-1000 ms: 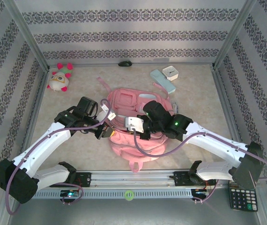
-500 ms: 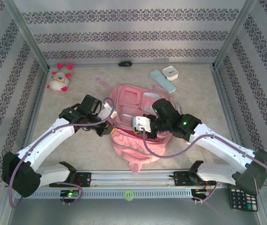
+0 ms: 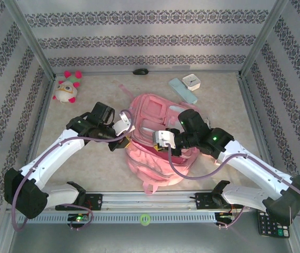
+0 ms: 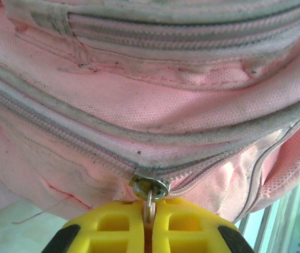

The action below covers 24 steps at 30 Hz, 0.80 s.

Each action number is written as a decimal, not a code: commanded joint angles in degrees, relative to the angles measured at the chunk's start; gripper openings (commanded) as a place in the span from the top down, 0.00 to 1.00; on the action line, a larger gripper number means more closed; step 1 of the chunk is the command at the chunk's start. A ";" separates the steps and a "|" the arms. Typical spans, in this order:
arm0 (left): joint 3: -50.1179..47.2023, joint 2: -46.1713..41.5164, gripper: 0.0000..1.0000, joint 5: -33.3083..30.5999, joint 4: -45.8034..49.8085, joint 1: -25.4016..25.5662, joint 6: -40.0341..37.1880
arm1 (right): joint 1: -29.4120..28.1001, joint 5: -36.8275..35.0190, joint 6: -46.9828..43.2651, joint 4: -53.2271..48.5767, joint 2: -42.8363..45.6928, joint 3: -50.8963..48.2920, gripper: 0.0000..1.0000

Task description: Pack the student bag

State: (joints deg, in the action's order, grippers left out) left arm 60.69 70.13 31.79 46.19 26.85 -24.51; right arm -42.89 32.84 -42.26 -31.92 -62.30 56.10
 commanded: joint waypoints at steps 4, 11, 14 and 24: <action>3.09 1.80 0.89 -14.60 1.63 -3.12 -9.44 | -2.53 9.00 -2.54 -4.95 -0.62 2.19 1.00; 0.28 1.03 0.91 -5.45 -1.78 -3.12 -7.45 | -2.54 9.56 -2.15 -4.00 -1.07 2.26 1.00; -1.67 0.69 1.00 -3.83 -2.67 -3.06 -7.01 | -2.45 10.04 -1.78 -3.56 -0.84 2.15 1.00; -3.14 8.58 1.00 -24.53 -12.99 -3.88 3.45 | -3.01 12.33 -1.18 -5.52 2.91 2.01 1.00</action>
State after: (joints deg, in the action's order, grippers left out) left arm 57.28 75.68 16.62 39.09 24.58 -26.68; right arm -44.53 38.30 -42.65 -36.73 -62.48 56.29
